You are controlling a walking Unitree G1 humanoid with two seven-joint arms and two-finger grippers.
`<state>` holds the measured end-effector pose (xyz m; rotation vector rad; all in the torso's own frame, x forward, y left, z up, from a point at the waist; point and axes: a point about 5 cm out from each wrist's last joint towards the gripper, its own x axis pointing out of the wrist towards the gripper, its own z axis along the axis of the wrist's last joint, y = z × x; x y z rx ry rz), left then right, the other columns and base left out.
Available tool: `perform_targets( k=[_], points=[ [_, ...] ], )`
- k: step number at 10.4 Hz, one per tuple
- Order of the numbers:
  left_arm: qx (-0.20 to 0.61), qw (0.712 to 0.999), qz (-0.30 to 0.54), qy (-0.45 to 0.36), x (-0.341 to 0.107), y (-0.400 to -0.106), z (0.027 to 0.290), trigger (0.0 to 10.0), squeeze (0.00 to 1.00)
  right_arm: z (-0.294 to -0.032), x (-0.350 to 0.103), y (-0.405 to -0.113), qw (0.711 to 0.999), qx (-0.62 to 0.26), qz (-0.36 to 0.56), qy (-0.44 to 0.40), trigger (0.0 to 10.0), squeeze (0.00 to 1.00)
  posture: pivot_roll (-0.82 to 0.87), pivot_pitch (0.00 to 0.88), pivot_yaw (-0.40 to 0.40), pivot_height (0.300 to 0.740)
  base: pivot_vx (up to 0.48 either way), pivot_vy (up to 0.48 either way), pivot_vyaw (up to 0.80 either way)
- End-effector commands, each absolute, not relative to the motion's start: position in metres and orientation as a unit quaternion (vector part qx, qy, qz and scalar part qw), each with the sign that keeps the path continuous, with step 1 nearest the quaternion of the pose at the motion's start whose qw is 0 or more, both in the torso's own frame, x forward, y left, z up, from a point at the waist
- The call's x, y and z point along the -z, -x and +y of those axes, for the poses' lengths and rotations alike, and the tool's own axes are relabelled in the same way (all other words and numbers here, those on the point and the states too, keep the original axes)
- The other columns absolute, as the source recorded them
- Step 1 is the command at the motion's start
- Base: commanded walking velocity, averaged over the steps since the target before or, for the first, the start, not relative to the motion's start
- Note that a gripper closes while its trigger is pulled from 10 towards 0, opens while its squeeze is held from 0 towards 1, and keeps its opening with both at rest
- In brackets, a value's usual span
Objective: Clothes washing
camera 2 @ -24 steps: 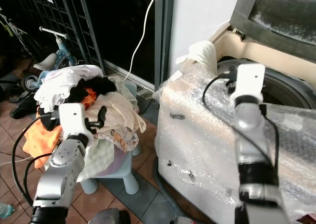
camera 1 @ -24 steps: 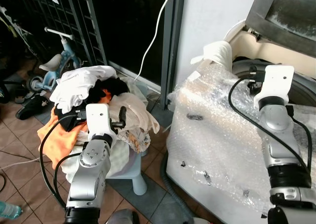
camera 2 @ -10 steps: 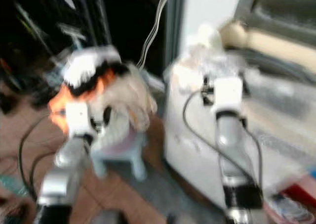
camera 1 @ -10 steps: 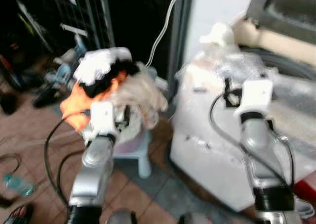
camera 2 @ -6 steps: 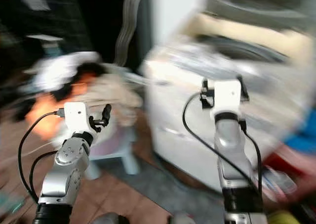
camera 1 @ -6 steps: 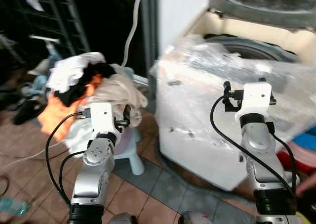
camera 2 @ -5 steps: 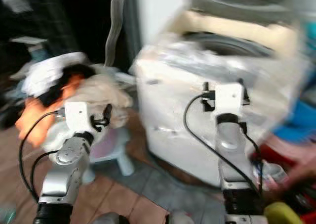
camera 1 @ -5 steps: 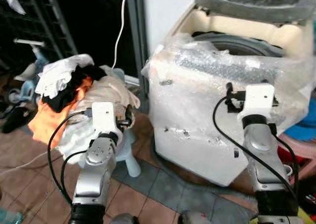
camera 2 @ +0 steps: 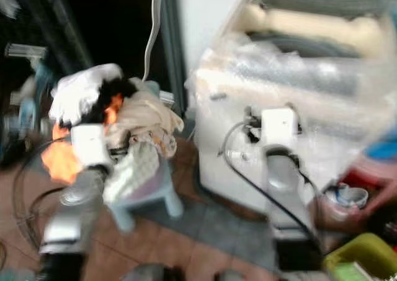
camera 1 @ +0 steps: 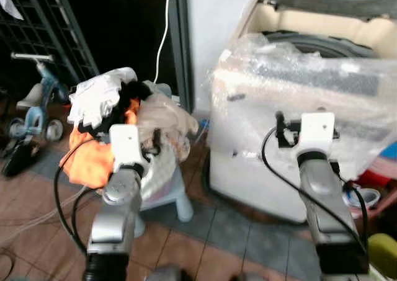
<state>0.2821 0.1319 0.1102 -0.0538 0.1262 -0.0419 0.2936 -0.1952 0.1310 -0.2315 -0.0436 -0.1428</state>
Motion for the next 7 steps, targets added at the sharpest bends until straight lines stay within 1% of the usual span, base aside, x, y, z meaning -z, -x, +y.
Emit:
perform_targets(
  k=[1,2,3,5,7],
  points=[
    [0.022,0.998,0.063,0.013,-0.115,-0.283,0.137,10.0,0.00,-0.192,-0.137,-0.294,0.991,0.065,-0.031,0.110,10.0,0.00,-0.08,0.013,0.040,0.740,0.000,0.000,-0.58],
    [0.023,0.998,0.061,0.013,-0.118,-0.281,0.141,10.0,0.00,-0.192,-0.134,-0.290,0.992,0.064,-0.026,0.108,10.0,0.00,-0.07,0.024,0.033,0.740,0.000,0.000,-0.56],
    [0.011,0.997,0.072,0.010,-0.109,-0.271,0.150,10.0,0.00,-0.189,-0.123,-0.279,0.993,0.055,-0.006,0.107,10.0,0.00,-0.07,0.019,0.031,0.740,0.000,0.000,0.00],
    [0.024,0.995,0.095,0.009,-0.098,-0.262,0.148,10.0,0.00,-0.183,-0.108,-0.267,0.993,0.040,0.016,0.109,10.0,0.00,-0.09,0.000,0.033,0.740,0.000,0.000,0.00],
    [0.025,0.995,0.101,-0.002,-0.094,-0.258,0.155,10.0,0.00,-0.188,-0.105,-0.260,0.994,0.042,0.020,0.102,10.0,0.00,-0.09,0.000,0.036,0.740,0.000,0.000,0.00]
  ],
)
